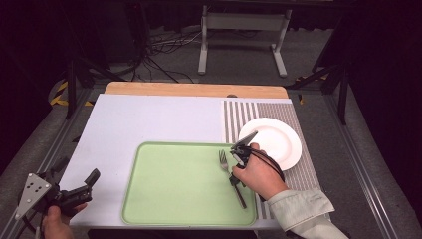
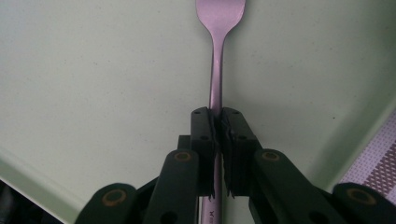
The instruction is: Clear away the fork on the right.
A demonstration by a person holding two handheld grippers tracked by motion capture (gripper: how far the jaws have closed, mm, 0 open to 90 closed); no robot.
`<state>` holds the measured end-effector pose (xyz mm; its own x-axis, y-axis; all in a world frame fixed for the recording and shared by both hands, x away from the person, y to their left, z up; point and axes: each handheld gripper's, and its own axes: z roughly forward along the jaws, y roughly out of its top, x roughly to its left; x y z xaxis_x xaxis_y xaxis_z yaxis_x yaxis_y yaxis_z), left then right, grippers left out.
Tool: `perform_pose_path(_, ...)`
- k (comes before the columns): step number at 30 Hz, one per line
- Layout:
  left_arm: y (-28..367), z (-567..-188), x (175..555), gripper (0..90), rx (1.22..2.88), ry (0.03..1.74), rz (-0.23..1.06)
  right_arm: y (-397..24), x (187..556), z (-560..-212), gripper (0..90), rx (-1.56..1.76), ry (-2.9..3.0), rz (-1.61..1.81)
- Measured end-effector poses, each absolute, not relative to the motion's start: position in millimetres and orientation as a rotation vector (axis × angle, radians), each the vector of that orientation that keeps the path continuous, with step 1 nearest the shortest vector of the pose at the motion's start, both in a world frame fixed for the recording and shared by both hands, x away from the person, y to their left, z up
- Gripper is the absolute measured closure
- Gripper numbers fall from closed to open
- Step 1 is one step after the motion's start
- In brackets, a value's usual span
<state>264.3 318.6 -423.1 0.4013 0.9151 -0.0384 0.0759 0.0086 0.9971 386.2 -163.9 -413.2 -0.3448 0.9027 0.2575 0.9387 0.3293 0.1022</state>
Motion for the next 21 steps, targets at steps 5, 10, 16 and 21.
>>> perform_pose_path(5,318.4,-422.9,264.3,0.3,1.412,0.958,0.846,-163.9,386.6,-414.4,78.5,-1.685,-2.438,-0.358)
perform_pose_path(10,318.4,-422.8,264.2,0.3,1.412,0.956,0.846,-164.7,387.2,-412.2,75.4,-1.684,-2.453,-0.379)
perform_pose_path(16,318.5,-422.7,264.1,0.3,1.409,0.958,0.846,-165.8,386.5,-407.7,70.8,-1.653,-2.483,-0.416)
perform_pose_path(21,319.0,-422.6,264.0,0.3,1.414,0.956,0.849,-166.0,383.8,-400.5,60.1,-1.592,-2.555,-0.494)
